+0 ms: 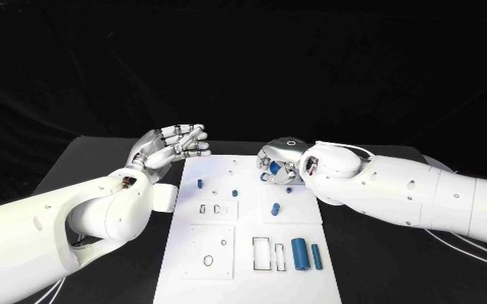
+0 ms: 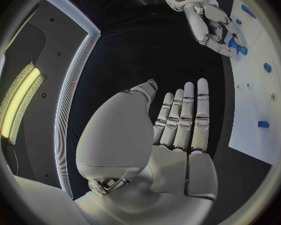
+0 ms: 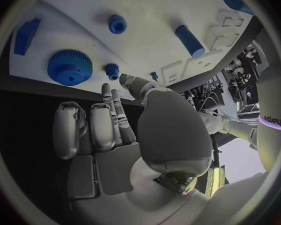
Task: Assemble the parts on the task board
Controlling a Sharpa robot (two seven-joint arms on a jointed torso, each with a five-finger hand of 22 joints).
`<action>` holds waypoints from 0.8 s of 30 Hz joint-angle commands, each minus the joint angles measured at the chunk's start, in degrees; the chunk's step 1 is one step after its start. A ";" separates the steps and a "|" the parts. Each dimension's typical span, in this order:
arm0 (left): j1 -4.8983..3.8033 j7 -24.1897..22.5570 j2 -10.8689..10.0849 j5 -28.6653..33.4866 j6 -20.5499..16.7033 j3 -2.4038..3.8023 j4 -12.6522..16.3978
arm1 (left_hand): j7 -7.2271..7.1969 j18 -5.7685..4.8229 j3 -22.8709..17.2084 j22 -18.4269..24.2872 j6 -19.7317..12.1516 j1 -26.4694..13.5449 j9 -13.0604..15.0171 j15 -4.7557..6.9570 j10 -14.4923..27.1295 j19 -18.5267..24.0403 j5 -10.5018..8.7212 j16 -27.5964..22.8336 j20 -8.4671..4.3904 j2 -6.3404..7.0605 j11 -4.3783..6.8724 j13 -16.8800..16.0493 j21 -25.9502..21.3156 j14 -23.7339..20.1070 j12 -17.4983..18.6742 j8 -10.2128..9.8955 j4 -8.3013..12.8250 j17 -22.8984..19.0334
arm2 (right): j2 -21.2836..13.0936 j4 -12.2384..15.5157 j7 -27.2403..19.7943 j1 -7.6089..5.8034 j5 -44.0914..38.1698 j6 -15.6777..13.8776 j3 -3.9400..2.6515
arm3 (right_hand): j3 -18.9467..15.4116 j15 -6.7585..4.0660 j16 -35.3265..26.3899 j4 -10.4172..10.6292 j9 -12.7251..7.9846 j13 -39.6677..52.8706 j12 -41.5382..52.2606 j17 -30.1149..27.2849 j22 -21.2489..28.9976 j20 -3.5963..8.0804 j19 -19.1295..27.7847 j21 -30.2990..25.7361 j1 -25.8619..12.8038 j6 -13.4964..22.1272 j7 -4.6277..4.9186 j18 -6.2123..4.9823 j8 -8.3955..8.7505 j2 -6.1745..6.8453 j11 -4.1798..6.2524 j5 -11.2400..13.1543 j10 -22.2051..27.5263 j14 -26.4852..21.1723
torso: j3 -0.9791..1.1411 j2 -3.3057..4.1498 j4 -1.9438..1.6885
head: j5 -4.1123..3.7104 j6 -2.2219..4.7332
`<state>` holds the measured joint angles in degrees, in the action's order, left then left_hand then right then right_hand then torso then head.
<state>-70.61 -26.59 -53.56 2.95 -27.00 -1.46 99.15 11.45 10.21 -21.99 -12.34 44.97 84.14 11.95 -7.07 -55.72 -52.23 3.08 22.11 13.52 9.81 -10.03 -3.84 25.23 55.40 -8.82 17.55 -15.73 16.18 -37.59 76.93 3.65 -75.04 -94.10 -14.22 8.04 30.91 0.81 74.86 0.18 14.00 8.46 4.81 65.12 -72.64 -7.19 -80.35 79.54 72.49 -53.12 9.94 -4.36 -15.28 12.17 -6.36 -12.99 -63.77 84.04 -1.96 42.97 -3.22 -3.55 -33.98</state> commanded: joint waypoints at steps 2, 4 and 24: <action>-0.28 0.07 -0.04 0.08 1.45 0.07 0.29 | 1.69 0.35 -0.34 -0.05 0.17 0.11 -0.09 -0.32 -0.23 -0.28 -0.18 0.15 0.00 0.61 -0.17 0.07 0.36 -0.26 0.29 -0.27 -0.14 0.07 | 0.37 -0.36 1.47 0.07 -2.85 1.59 -0.01 | 0.08 0.53 0.60 0.41 0.15 0.12 0.38 0.41 -0.63 -0.05 -0.64 0.59 0.16 0.15 0.04 0.98 0.28 0.42 0.15 -0.17 0.00 1.86 | -0.11 0.39 -0.47 | -0.25 -0.13; -0.34 0.12 -0.08 0.08 1.49 0.07 0.32 | 1.70 0.35 -0.32 -0.07 0.17 0.08 -0.10 -0.33 -0.24 -0.32 -0.18 0.14 -0.03 0.61 -0.17 0.07 0.42 -0.29 0.32 -0.28 -0.16 0.09 | 0.54 -0.52 1.53 0.11 -2.98 1.81 -0.01 | 0.08 0.53 0.60 0.41 0.15 0.12 0.38 0.41 -0.63 -0.05 -0.64 0.59 0.16 0.15 0.04 0.98 0.28 0.42 0.15 -0.17 0.00 1.86 | -0.14 0.45 -0.55 | -0.32 -0.16; -0.54 0.51 -0.40 0.08 1.73 0.07 0.14 | 1.75 0.32 -0.29 -0.15 0.13 -0.05 -0.13 -0.36 -0.20 -0.43 -0.19 0.11 -0.09 0.56 -0.21 0.08 0.59 -0.38 0.47 -0.34 -0.26 0.16 | 0.45 -0.65 2.27 0.26 -4.08 2.54 0.00 | 1.32 0.27 3.09 0.53 1.05 0.86 1.39 3.05 -5.09 0.07 -2.56 3.42 1.04 -1.13 -0.28 1.74 -0.49 -0.18 0.59 -0.04 -1.79 2.19 | -0.10 1.05 -0.86 | -0.50 0.06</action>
<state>-70.98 -25.96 -53.98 2.96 -26.45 -1.45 99.22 11.45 10.21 -22.15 -12.39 44.96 84.06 11.91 -7.28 -55.72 -52.22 3.09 22.11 13.52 9.89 -10.03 -3.85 25.45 55.18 -8.57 17.55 -15.89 16.24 -37.09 76.18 5.23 -74.86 -96.69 -12.71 7.99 31.79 0.81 77.75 0.71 15.01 9.27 5.93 68.13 -74.94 -7.18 -82.59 82.79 73.09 -53.85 9.62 -3.49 -15.51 12.01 -5.64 -12.99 -65.12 84.04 -2.09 43.92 -4.02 -4.04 -33.97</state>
